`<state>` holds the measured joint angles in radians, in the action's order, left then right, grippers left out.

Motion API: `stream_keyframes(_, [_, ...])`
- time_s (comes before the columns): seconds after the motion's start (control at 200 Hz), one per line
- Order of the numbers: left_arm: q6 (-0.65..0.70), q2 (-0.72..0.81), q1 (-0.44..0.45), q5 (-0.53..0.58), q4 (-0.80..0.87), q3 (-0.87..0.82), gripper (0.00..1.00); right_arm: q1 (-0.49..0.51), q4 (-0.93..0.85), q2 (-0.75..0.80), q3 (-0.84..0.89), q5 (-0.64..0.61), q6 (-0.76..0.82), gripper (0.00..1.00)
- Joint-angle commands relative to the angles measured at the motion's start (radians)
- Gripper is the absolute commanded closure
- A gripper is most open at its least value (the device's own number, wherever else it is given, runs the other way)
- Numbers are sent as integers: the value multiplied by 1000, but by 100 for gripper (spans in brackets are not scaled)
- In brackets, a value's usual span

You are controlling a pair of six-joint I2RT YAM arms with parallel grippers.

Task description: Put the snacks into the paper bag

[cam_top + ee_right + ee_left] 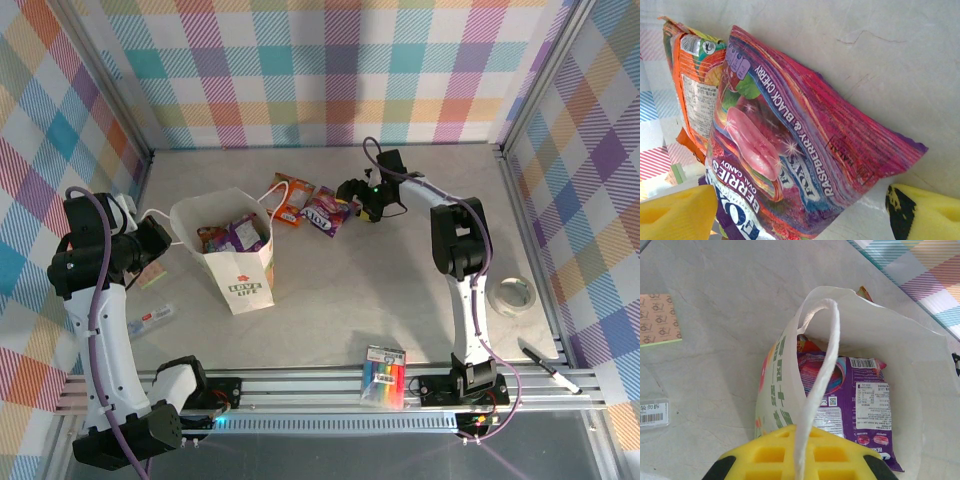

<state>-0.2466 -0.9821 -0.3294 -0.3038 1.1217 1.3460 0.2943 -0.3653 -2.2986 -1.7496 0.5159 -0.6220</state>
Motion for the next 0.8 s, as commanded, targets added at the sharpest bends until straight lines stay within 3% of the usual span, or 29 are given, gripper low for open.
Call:
stream_keyframes(0.0, [-6,0,-12,3,-21,-8,92,-6,-18,-27,-31,29,-9,13])
stream_keyframes(0.795, [-17,5,-12,-8,-33,-38,92,7,34,-66,-68,68,-90,21])
